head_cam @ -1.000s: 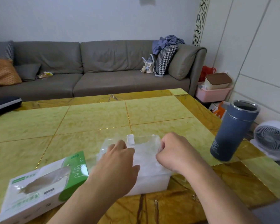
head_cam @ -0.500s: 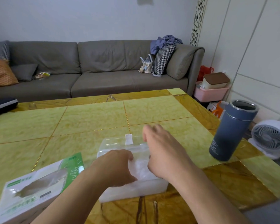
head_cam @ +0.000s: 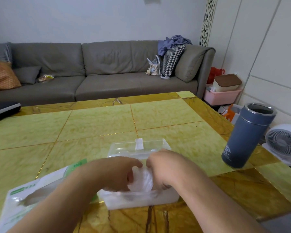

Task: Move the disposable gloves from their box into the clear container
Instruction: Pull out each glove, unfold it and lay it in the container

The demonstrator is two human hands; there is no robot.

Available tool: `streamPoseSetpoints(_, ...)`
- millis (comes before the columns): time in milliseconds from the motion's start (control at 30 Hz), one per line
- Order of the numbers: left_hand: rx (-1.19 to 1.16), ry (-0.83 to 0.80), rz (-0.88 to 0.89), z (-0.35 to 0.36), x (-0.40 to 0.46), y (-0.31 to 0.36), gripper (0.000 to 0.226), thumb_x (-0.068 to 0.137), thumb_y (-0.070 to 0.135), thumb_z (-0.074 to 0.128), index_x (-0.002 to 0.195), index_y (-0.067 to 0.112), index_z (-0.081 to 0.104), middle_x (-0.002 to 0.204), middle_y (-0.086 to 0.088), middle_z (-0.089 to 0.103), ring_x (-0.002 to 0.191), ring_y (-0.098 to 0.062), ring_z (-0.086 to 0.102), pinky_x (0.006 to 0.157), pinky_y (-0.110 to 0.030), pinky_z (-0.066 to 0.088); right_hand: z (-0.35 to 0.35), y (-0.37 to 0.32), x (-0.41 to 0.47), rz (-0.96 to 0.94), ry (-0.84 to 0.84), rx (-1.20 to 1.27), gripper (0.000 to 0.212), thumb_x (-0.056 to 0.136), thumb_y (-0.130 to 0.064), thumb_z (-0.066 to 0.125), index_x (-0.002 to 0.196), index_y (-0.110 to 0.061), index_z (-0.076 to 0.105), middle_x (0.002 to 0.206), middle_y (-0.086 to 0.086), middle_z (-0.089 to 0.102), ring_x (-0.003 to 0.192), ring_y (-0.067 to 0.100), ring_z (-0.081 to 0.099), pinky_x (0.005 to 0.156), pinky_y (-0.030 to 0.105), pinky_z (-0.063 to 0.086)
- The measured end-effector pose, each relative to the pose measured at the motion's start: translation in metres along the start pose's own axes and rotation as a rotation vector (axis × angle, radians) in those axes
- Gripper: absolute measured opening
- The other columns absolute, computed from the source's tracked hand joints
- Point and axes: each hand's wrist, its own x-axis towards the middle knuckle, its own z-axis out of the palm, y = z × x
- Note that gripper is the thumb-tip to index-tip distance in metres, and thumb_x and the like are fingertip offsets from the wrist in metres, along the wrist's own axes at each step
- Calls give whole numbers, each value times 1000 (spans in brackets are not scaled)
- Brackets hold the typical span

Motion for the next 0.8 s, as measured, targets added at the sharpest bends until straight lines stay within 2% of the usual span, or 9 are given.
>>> streamPoseSetpoints(133,89,78,-17,-9,-15,5,83,87,13,78,154,41,37,111,22,57,101,-7,66,87,-31,61,-3,-4,11,-19,-112,-29,42,93,-20,75,133,-15,63,142,12,55,77,15,54,73,33,46)
streamPoseSetpoints(233,158,367,58,-6,-27,24,50,92,29,75,136,41,54,112,21,57,98,-4,60,87,-29,57,-1,-6,18,-45,-130,-27,55,91,-22,78,142,-18,56,120,9,55,71,13,48,78,36,49)
streamPoseSetpoints(333,181,474,34,3,-29,35,38,95,37,68,131,34,56,116,15,57,103,-10,62,86,-32,57,-2,-9,18,-32,-132,-61,32,93,-20,73,122,-16,60,108,6,53,65,13,40,75,36,48)
streamPoseSetpoints(367,181,449,1,6,-28,34,41,95,40,68,133,33,54,117,13,58,106,-11,62,87,-33,56,-1,-10,19,-14,-129,-71,18,94,-19,71,106,-12,59,105,6,56,64,14,42,73,36,47)
streamPoseSetpoints(433,178,357,-78,9,-24,28,51,91,48,71,136,30,54,121,11,61,112,-14,62,91,-34,55,1,-11,20,10,-128,-97,21,94,-18,70,83,-12,53,87,3,53,62,17,46,67,33,46)
streamPoseSetpoints(533,211,240,-172,12,-18,19,60,86,53,76,137,26,55,124,6,65,116,-17,63,93,-34,56,4,-8,19,8,-104,-100,25,90,-21,76,78,-15,54,77,1,51,60,17,47,59,32,43)
streamPoseSetpoints(633,233,154,-208,10,-13,18,56,86,44,77,134,23,57,123,2,68,107,-18,66,86,-31,56,6,-6,17,-5,-85,-88,17,89,-20,76,94,-17,60,83,0,53,64,17,48,57,33,41)
streamPoseSetpoints(700,245,74,-222,5,-10,20,51,88,35,75,134,21,58,114,2,69,87,-15,65,72,-27,52,5,-5,19,1,-113,-74,19,89,-20,75,104,-17,63,89,1,57,70,19,54,60,33,43)
streamPoseSetpoints(800,270,-38,-244,-2,-5,24,53,91,22,72,140,17,53,90,3,64,66,-11,56,63,-24,48,6,-4,23,18,-164,-35,46,89,-16,72,135,-17,64,120,3,66,97,26,67,74,35,53)
